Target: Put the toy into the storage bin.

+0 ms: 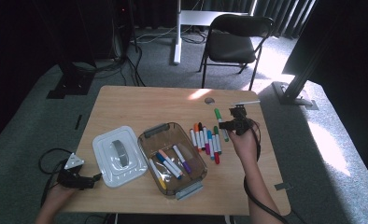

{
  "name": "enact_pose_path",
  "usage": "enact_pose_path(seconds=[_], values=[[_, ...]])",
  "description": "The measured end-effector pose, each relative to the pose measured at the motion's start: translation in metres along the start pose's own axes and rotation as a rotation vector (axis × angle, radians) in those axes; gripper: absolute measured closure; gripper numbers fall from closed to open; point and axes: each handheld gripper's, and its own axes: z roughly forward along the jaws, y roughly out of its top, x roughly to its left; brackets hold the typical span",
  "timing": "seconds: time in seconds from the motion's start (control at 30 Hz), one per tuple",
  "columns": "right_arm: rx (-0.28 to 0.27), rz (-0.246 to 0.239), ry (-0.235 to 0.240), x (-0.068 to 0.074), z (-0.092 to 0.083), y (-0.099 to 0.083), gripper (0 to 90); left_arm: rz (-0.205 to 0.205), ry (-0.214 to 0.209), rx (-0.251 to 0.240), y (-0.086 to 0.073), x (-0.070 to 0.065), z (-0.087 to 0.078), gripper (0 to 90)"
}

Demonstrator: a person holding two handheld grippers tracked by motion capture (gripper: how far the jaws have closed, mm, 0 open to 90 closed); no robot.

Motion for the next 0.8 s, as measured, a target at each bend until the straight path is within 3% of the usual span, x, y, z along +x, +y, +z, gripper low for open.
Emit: enact_pose_path(seconds=[0.2, 0.27, 0.3, 0.4, 0.53, 0.63, 0.67, 0.8], values=[[-0.028, -0.067, 0.060, 0.032, -0.017, 0.003, 76.6, 0.000, 0.000, 0.000, 0.000, 0.000, 0.000, 1.7], [-0.031, -0.073, 0.073, 0.036, -0.019, 0.004, 76.6, 0.002, 0.001, 0.000, 0.000, 0.000, 0.000, 1.7], [-0.041, -0.099, 0.096, 0.048, -0.024, 0.005, 76.6, 0.001, 0.001, -0.001, 0.000, 0.000, 0.000, 1.7], [-0.048, -0.129, 0.136, 0.064, -0.028, 0.006, 76.6, 0.002, 0.001, 0.000, 0.000, 0.000, 0.000, 1.7], [-0.041, -0.173, 0.191, 0.087, -0.028, 0.005, 76.6, 0.001, 0.001, -0.001, 0.000, 0.000, 0.000, 1.7], [-0.035, -0.189, 0.196, 0.092, -0.027, 0.005, 76.6, 0.000, 0.001, -0.002, 0.000, 0.000, 0.000, 1.7], [-0.024, -0.212, 0.225, 0.103, -0.024, 0.002, 76.6, 0.000, 0.001, -0.002, 0.000, 0.000, 0.000, 1.7], [0.002, -0.246, 0.249, 0.118, -0.016, -0.002, 76.7, 0.000, 0.001, -0.002, 0.000, 0.000, 0.000, 1.7]])
